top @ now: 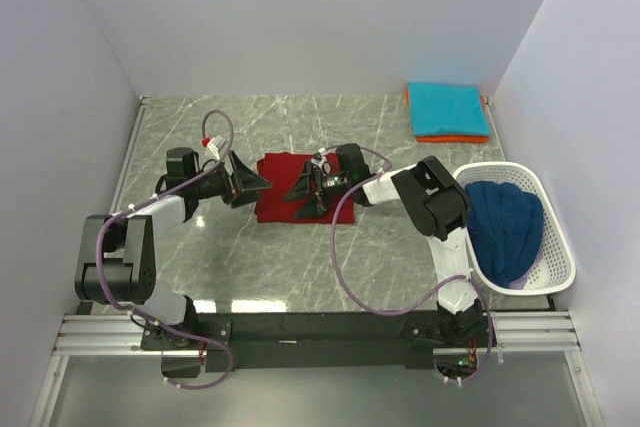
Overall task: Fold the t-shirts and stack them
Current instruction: Fold the tshirt
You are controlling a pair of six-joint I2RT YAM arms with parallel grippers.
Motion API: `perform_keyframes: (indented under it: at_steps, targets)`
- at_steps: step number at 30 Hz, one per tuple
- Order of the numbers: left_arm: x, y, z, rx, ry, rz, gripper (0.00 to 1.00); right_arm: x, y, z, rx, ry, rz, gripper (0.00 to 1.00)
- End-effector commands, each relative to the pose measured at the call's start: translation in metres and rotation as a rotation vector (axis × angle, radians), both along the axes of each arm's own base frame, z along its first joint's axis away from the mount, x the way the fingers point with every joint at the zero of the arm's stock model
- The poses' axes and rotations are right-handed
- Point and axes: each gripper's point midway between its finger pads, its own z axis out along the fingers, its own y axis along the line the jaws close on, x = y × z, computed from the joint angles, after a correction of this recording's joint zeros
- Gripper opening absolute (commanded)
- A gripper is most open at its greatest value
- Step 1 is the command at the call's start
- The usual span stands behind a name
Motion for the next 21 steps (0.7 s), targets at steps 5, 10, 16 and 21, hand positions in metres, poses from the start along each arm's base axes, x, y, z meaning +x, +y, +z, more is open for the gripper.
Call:
perform_keyframes:
  at_steps: [5, 10, 16, 21]
  targets:
    - [-0.005, -0.004, -0.009, -0.023, -0.032, -0.017, 0.99, -0.001, -0.007, 0.009, -0.023, -0.049, -0.007, 0.9]
    - [-0.009, -0.03, -0.011, -0.033, -0.046, -0.073, 0.98, -0.028, -0.035, 0.056, -0.016, -0.179, 0.069, 0.9]
    - [0.002, -0.035, -0.054, 0.029, 0.058, -0.044, 0.96, -0.029, -0.081, 0.009, -0.096, -0.138, 0.038, 0.89]
    - [0.016, -0.022, -0.078, 0.055, 0.109, -0.016, 0.94, -0.022, -0.109, -0.04, -0.172, -0.041, 0.001, 0.87]
